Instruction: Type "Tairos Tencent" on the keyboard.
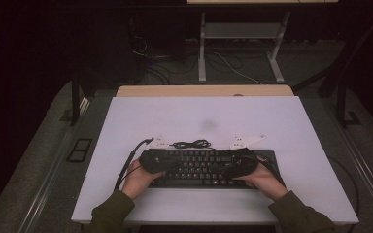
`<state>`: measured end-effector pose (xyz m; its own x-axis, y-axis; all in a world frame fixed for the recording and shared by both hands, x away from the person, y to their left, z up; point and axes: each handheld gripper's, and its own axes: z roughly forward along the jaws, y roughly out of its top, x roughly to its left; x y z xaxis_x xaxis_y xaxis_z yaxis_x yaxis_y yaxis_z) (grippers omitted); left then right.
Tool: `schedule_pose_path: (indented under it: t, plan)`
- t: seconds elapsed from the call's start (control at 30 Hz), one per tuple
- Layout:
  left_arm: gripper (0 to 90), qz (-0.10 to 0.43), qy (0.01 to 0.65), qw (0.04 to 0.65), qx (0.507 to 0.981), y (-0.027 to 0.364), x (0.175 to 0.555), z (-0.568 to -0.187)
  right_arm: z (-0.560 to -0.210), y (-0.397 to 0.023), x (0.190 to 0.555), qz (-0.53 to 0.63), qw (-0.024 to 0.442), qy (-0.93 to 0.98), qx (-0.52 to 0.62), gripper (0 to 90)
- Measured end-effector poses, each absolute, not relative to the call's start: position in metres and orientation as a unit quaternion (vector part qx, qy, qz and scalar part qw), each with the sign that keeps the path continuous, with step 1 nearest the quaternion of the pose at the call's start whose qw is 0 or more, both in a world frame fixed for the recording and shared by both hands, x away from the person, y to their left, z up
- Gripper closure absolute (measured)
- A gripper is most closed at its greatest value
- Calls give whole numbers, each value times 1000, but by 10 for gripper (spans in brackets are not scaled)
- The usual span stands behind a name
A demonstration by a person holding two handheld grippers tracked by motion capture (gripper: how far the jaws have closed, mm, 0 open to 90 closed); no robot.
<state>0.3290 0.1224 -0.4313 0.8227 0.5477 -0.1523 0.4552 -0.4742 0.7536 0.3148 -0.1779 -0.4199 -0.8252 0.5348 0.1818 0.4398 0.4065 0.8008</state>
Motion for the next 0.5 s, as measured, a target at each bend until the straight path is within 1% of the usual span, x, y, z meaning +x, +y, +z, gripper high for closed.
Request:
schedule_pose_path:
  t: [0.5]
  plan:
    - [895, 54, 289, 410, 864, 119, 331, -436, -423, -185, 315, 459, 55, 836, 296, 289]
